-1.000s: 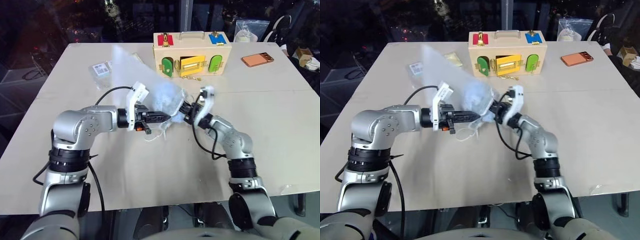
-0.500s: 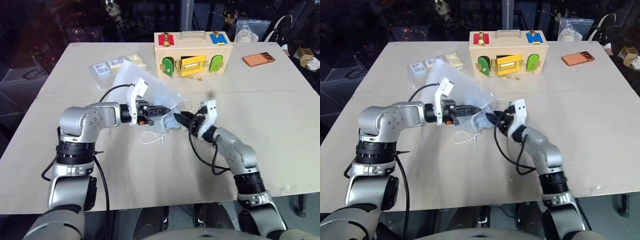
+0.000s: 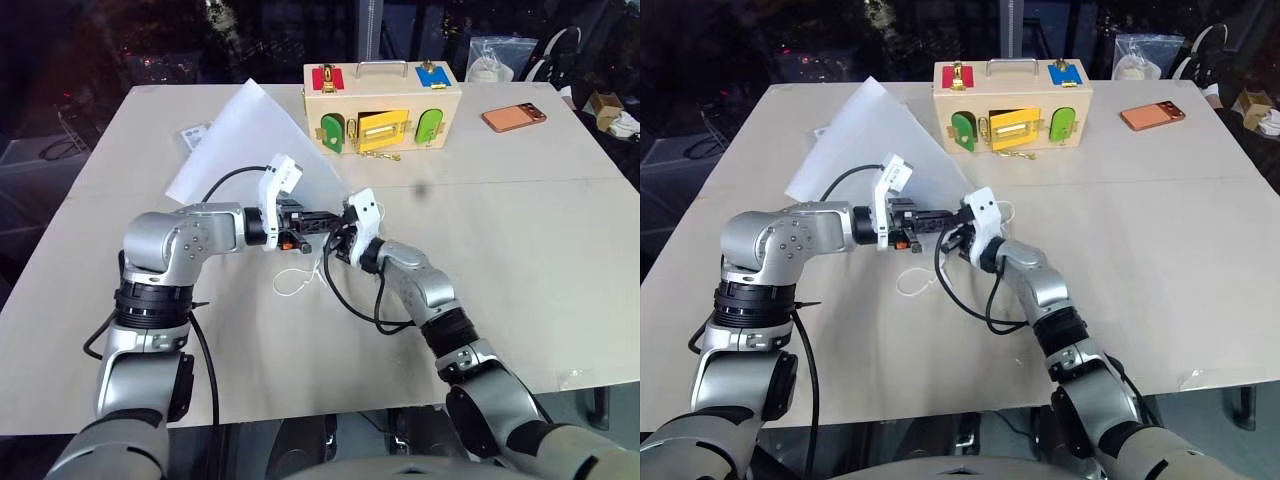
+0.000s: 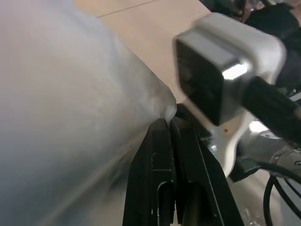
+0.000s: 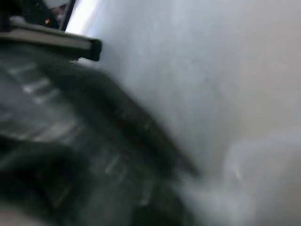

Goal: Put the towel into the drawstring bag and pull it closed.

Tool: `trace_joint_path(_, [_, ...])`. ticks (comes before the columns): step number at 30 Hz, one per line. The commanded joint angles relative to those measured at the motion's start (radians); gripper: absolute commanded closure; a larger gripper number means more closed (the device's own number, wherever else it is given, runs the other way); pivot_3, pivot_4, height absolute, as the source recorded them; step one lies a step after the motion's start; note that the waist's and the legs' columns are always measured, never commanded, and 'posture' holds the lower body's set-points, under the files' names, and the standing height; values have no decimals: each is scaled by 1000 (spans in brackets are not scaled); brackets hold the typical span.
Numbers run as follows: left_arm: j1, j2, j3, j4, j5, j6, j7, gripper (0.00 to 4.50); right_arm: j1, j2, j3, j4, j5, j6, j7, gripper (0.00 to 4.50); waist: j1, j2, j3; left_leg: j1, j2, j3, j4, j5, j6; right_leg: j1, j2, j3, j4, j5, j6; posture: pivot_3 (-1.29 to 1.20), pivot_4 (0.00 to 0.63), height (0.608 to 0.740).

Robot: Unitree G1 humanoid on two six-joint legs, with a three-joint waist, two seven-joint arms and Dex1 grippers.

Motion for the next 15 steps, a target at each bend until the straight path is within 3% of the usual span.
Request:
trace_joint_path(1, [-30, 24, 22, 38, 27, -57, -18, 4500, 116, -138, 23, -298, -59, 48, 7, 3467, 8, 0, 0, -1, 0, 0, 0, 0, 0, 0, -1, 0, -1, 0, 0, 0, 150, 740])
trace_joint_path(5, [-49, 39, 18, 86, 53, -106, -34, 4500, 201, -253, 60, -647, -156, 247, -90, 1588, 7, 1, 0, -3, -1, -1, 1, 0, 0, -1, -2, -1, -1, 0, 0, 0, 150, 740])
trace_joint_path(7, [-59, 37, 17, 105, 62, -120, -39, 4500, 192, -282, 72, -712, -213, 337, -138, 670, 1, 1, 0, -3, 0, 0, 0, 0, 0, -2, -1, -1, 0, 0, 0, 0, 150, 740])
trace_joint_path(10, [-75, 27, 18, 116, 66, -125, -37, 4500, 153, -252, 70, -653, -225, 389, -181, 670, 4, 0, 0, 1, 3, -1, 0, 2, -3, -1, 4, -3, 1, 0, 0, 0, 150, 740])
trace_joint_path(15, [-73, 16, 16, 86, 66, -111, -29, 4500, 43, -174, 64, -368, -324, 318, -341, 670, 7, 0, 0, 2, 2, 0, -1, 2, -3, 0, 4, -2, 2, 0, -1, 0, 150, 740])
